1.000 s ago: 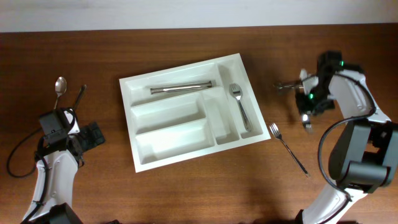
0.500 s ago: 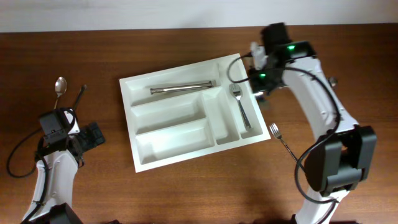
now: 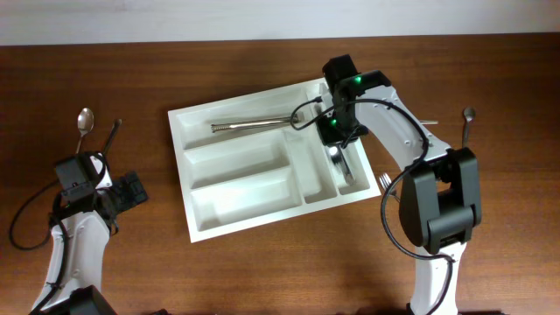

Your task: Pack container

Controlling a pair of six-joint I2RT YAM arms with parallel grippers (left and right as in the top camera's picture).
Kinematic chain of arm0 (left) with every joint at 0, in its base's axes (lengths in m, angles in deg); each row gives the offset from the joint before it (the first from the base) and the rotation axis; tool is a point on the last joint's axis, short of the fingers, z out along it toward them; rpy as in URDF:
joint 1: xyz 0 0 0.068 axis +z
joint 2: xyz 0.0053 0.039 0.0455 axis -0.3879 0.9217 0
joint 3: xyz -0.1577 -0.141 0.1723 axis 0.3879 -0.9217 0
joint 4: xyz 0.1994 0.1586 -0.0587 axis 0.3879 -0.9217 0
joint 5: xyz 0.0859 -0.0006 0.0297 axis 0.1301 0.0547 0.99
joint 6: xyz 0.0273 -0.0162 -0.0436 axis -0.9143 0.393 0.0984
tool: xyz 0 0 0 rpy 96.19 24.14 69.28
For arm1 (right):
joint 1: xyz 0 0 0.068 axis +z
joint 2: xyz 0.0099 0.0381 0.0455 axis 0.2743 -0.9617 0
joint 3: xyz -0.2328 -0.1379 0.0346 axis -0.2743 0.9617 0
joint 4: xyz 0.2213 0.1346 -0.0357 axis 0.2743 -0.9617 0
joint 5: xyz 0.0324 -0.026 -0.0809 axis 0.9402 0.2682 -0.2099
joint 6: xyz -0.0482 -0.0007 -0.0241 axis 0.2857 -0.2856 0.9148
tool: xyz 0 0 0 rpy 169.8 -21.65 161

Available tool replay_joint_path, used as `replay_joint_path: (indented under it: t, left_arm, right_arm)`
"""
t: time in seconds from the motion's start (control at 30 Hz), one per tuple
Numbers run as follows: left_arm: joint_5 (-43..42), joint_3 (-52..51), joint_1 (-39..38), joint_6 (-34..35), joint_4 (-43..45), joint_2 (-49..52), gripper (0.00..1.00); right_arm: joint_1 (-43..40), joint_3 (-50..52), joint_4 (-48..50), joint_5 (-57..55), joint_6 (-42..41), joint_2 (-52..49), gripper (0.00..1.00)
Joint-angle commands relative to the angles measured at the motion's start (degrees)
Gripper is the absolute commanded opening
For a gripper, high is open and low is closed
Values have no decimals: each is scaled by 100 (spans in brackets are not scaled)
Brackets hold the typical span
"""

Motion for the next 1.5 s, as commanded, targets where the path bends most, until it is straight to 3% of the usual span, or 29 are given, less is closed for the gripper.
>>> replay_joint_path:
  t: [0.0,0.23,0.4,0.47,0.7,0.83,0.97,1.17,1.3,1.37,1.47]
  left_arm:
    - [13,105,31,-72,-9,28,99]
    - [13,105,31,-72,-9,28,99]
    - [13,105,31,-72,-9,28,99]
    - [13,105,31,-72,-9,28,99]
    - [13,105,31,-72,-7,28,99]
    - [13,105,31,-72,-9,28,99]
    - [13,105,31,-72,-9,28,99]
    - [13,105,31,-72,-9,28,99]
    - [13,105,31,-72,-9,28,99]
    - [13,105,31,-72,-7,28,99]
    - [13,105,31,-72,-7,28,99]
  right_arm:
    - [39,-24,28,11,-26,109,32]
    - [-197,-293,-225,-664,256,817,46]
    - [-684,-323,-678,-1080,1132,1502,48]
    - [-938,-323,-765,-1071,1185,1794,52]
    - [-1486,-87,-997,-640,1528,2964,53]
    - [-1744,772,-938,-461,1539,3755,53]
    - [-1919,2365,-634,-470,1543,4572,54]
    - [-1956,4524,667,-505,1552,5101,71]
    - [-1956,5204,1198,-485,2033,5027,71]
    - [-1963,5377,1416,-490,2385,4946,78]
    - [-1965,5482,1711,-485,2636,4739,78]
